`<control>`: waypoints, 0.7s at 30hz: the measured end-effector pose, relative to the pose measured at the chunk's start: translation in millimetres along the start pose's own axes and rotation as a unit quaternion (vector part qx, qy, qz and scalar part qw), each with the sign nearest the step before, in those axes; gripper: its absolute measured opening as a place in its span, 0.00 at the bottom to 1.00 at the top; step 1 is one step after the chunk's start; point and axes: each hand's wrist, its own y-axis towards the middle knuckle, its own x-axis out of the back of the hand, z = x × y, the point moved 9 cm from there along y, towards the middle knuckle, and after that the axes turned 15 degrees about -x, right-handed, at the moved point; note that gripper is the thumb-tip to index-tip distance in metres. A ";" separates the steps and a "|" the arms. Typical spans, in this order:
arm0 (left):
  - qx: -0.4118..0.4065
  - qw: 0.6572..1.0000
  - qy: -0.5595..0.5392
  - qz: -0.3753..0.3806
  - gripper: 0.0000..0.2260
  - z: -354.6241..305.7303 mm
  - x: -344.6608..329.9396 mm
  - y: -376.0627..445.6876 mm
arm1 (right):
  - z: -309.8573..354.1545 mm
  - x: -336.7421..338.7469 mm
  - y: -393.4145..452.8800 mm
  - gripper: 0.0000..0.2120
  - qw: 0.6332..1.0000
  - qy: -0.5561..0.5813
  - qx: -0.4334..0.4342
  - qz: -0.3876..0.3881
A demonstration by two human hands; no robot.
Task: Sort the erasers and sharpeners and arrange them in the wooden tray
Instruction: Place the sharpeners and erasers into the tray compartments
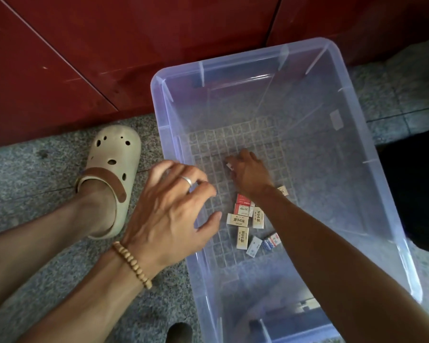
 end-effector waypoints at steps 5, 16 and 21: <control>0.017 1.000 0.003 0.009 0.10 0.9 -5.0 -1.0 | -53.6 18.1 -32.4 0.13 0.984 0.133 -0.086 -0.083; 0.028 0.999 0.008 0.018 0.09 -2.1 -6.7 -1.2 | -28.2 -48.2 -74.1 0.33 0.977 -0.142 0.155 -0.025; 0.026 0.999 0.018 0.022 0.08 -1.4 -8.5 -0.1 | -22.7 -20.9 -48.2 0.26 0.985 -0.089 0.086 -0.122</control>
